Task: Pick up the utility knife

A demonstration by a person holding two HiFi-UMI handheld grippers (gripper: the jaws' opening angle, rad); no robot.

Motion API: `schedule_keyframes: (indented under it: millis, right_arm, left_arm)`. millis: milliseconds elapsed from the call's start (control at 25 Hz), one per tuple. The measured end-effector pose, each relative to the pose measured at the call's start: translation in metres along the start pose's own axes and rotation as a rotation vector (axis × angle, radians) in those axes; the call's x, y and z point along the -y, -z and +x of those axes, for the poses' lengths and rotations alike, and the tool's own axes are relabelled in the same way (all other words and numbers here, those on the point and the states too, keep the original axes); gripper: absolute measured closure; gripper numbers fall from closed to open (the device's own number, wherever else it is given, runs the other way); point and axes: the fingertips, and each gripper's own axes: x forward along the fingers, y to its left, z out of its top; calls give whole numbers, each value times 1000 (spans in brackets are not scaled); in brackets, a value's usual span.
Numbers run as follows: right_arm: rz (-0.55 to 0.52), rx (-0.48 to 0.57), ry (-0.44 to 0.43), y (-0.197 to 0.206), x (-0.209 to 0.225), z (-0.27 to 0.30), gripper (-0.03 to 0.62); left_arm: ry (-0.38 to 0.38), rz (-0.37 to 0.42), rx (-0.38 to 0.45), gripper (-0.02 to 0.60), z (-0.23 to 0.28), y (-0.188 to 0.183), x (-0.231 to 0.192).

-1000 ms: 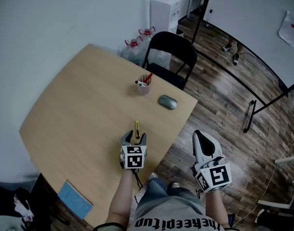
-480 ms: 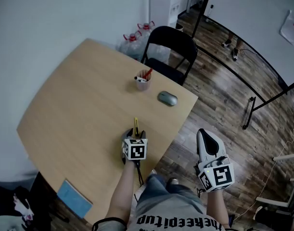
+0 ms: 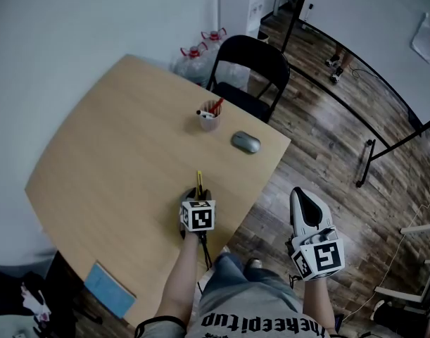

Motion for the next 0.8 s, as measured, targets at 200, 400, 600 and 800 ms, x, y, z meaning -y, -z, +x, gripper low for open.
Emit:
schedule_keyframes:
  millis: [200,400,600,800]
  right_arm:
    - [-1,3,2,1,1,-1,592]
    - [-3,8,0,0,1,-4,592]
    - [-4,14,-21,-2,-1,-4,592]
    - [-4,22,-52,-3,-8,-2,592]
  left_arm:
    - [-22,-32,-2,490,2,2,-3]
    - [-8,-38,-12,495,1,4,-2]
    - [37,-89,15,495,-10,5,4]
    - [23,-86,72,495,-29,2,1]
